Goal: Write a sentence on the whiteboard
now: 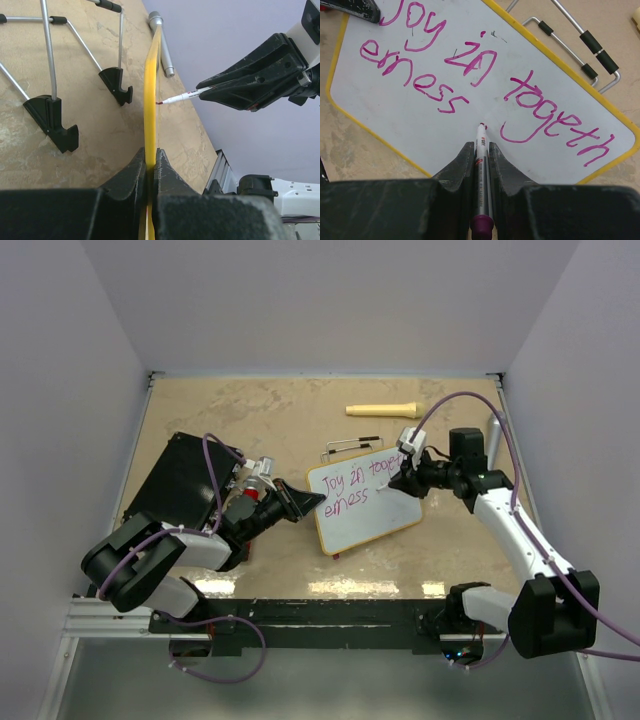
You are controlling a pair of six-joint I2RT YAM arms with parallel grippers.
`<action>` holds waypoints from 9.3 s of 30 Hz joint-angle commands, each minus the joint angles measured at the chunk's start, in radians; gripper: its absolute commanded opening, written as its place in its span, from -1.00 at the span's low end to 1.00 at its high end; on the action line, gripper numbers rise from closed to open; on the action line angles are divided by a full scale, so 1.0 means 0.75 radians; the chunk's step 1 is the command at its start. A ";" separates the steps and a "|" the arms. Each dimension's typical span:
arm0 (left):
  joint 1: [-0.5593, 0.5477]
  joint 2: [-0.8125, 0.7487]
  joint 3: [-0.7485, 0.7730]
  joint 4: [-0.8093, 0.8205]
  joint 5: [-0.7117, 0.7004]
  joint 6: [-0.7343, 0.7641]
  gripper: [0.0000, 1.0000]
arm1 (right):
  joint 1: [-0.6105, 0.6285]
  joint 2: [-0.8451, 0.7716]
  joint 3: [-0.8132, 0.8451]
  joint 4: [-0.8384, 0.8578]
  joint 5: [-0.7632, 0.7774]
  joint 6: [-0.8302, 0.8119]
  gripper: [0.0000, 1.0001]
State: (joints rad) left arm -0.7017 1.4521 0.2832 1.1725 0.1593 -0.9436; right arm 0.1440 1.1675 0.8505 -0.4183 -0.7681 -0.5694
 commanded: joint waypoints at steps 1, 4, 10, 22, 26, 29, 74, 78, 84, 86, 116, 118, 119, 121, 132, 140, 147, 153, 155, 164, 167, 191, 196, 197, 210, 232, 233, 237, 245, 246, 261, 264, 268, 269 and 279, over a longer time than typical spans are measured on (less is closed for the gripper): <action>-0.005 -0.003 0.005 0.173 -0.016 0.004 -1.00 | 0.008 0.012 0.063 -0.011 -0.060 -0.036 -1.00; -0.005 -0.003 0.003 0.175 -0.016 0.004 -1.00 | 0.013 0.020 0.067 -0.048 -0.066 -0.065 -1.00; -0.003 -0.005 -0.001 0.181 -0.016 0.006 -1.00 | 0.017 0.031 0.081 -0.131 -0.046 -0.122 -1.00; -0.005 0.001 -0.001 0.187 -0.012 0.006 -1.00 | 0.017 0.014 0.083 -0.042 0.087 -0.045 -1.00; -0.003 0.007 -0.001 0.192 -0.010 0.006 -1.00 | 0.017 0.012 0.097 0.007 0.083 -0.014 -1.00; -0.005 0.009 -0.001 0.194 -0.008 0.006 -1.00 | 0.017 0.028 0.107 0.014 0.071 -0.008 -1.00; -0.005 0.044 -0.003 0.228 -0.002 0.006 -1.00 | 0.123 0.051 0.161 -0.070 0.081 -0.076 -1.00; -0.003 0.042 -0.012 0.224 -0.002 0.006 -1.00 | 0.035 0.004 0.189 -0.076 0.036 -0.061 -1.00; -0.005 0.062 -0.012 0.249 0.002 -0.002 -1.00 | 0.025 -0.029 0.118 -0.054 0.118 -0.043 -1.00; -0.005 0.058 -0.014 0.249 0.004 -0.002 -1.00 | 0.025 -0.015 0.114 -0.062 0.130 -0.045 -1.00; -0.005 0.070 -0.020 0.271 0.009 -0.002 -1.00 | 0.031 0.121 0.152 -0.095 0.073 -0.076 -1.00; -0.005 0.072 -0.022 0.273 0.011 -0.004 -1.00 | 0.033 0.116 0.152 -0.064 0.071 -0.057 -1.00; -0.005 0.072 -0.022 0.273 0.011 -0.004 -1.00 | 0.031 0.106 0.150 -0.054 0.087 -0.041 -1.00; -0.003 0.072 -0.022 0.273 0.011 -0.004 -1.00 | 0.031 0.098 0.140 -0.025 0.114 -0.026 -1.00; -0.003 0.070 -0.020 0.271 0.011 -0.002 -1.00 | 0.031 0.092 0.116 -0.064 0.241 -0.034 -1.00; -0.003 0.072 -0.016 0.271 0.013 0.000 -1.00 | 0.031 0.102 0.118 -0.135 0.198 -0.106 -1.00; -0.003 0.078 -0.014 0.275 0.013 0.000 -1.00 | 0.033 0.123 0.146 -0.224 0.059 -0.190 -1.00; -0.003 0.083 -0.016 0.282 0.015 -0.002 -1.00 | 0.033 0.098 0.169 -0.077 0.085 -0.080 -1.00; -0.003 0.083 -0.018 0.282 0.015 -0.002 -1.00 | 0.035 0.088 0.173 -0.044 0.110 -0.039 -1.00; -0.001 0.085 -0.026 0.286 0.011 -0.002 -1.00 | 0.002 0.012 0.142 -0.042 0.173 -0.026 -1.00; -0.001 0.091 -0.028 0.296 0.013 -0.004 -1.00 | -0.004 -0.008 0.128 -0.060 0.210 -0.030 -1.00; -0.003 0.085 -0.032 0.300 0.013 -0.004 -1.00 | -0.004 0.137 0.150 -0.119 0.212 -0.092 -1.00; -0.003 0.087 -0.030 0.298 0.015 -0.002 -1.00 | -0.002 0.106 0.142 -0.044 0.271 -0.026 -1.00; -0.001 0.087 -0.030 0.300 0.015 -0.002 -1.00 | -0.004 0.102 0.138 -0.040 0.278 -0.020 -1.00; -0.001 0.089 -0.028 0.298 0.015 -0.002 -1.00 | -0.002 0.104 0.122 -0.093 0.331 -0.055 -1.00; -0.001 0.101 -0.032 0.310 0.017 -0.004 -1.00 | -0.004 0.116 0.179 -0.058 0.190 -0.024 -1.00; -0.001 0.101 -0.032 0.312 0.019 -0.002 -1.00 | -0.002 0.110 0.173 -0.052 0.202 -0.012 -1.00; -0.001 0.105 -0.036 0.318 0.015 -0.004 -1.00 | -0.016 0.086 0.161 -0.035 0.224 -0.002 -1.00; -0.001 0.109 -0.042 0.324 0.015 -0.004 -1.00 | -0.063 0.012 0.157 -0.056 0.230 -0.002 -1.00; -0.001 0.111 -0.042 0.327 0.015 -0.004 -1.00 | -0.067 0.012 0.155 -0.052 0.247 0.000 -1.00; 0.005 0.109 -0.042 0.329 0.027 -0.002 -1.00 | -0.080 0.102 0.146 0.036 0.300 0.037 -1.00; 0.005 0.107 -0.044 0.331 0.029 0.000 -1.00 | -0.080 0.114 0.148 0.018 0.288 0.025 -1.00; 0.007 0.107 -0.042 0.331 0.027 -0.002 -1.00 | -0.080 0.135 0.157 -0.048 0.265 -0.034 -1.00; 0.007 0.107 -0.042 0.331 0.027 -0.002 -1.00 | -0.080 0.139 0.157 -0.058 0.261 -0.045 -1.00; 0.007 0.113 -0.044 0.337 0.027 -0.004 -1.00 | -0.080 0.118 0.136 -0.221 0.237 -0.153 -1.00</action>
State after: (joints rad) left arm -0.6960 1.5337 0.2504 1.2610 0.1532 -0.9874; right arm 0.0841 1.2633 0.9459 -0.5110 -0.5678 -0.6292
